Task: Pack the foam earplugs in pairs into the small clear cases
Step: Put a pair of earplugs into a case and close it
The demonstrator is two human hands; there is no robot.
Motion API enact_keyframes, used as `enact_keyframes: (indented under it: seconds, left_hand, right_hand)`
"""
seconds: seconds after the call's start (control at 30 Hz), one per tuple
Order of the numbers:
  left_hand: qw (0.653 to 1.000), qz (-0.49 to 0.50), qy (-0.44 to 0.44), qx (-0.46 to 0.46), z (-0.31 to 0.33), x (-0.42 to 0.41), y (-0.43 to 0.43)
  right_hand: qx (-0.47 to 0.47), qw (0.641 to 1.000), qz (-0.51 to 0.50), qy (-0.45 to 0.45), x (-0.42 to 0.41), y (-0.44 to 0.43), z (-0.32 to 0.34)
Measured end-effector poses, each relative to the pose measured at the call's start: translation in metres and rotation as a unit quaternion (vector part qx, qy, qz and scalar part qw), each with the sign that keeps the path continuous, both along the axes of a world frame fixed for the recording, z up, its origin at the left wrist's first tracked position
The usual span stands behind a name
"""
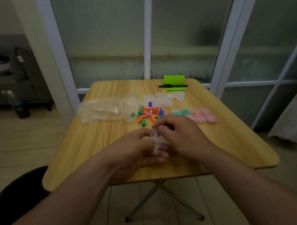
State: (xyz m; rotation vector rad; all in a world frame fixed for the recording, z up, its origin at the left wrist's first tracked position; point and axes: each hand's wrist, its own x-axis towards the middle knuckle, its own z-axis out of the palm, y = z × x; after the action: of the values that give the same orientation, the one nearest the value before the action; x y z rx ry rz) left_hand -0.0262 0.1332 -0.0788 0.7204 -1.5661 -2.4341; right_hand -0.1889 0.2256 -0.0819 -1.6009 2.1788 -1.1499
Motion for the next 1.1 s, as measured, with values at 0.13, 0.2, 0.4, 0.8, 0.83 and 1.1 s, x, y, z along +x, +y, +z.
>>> enact_keyframes:
  seconds: [0.13,0.2,0.4,0.8,0.83,1.1]
  left_hand:
    - [0.998,0.034,-0.024,-0.057,-0.003,-0.006,-0.001]
    - [0.996,0.058,-0.037,-0.048,0.001,-0.007,-0.003]
    - [0.988,0.149,-0.038,0.01,0.005,-0.009,-0.016]
    - [0.95,0.268,0.047,0.155,0.007,-0.013,-0.041]
    - [0.949,0.27,0.049,0.152,0.006,-0.014,-0.043]
    - [0.956,0.266,0.041,0.117,0.002,-0.017,-0.044]
  right_hand:
    - [-0.021,0.999,0.035,0.021,0.003,-0.008,-0.001]
    - [-0.023,0.999,0.045,-0.01,0.001,-0.013,0.002]
    - [-0.036,0.991,-0.015,-0.132,-0.018,-0.026,0.02]
    - [0.022,0.987,-0.149,0.048,-0.042,-0.067,-0.004]
    - [0.03,0.986,-0.149,0.06,-0.04,-0.068,-0.005]
    - [0.101,0.977,-0.152,0.112,-0.027,-0.078,-0.006]
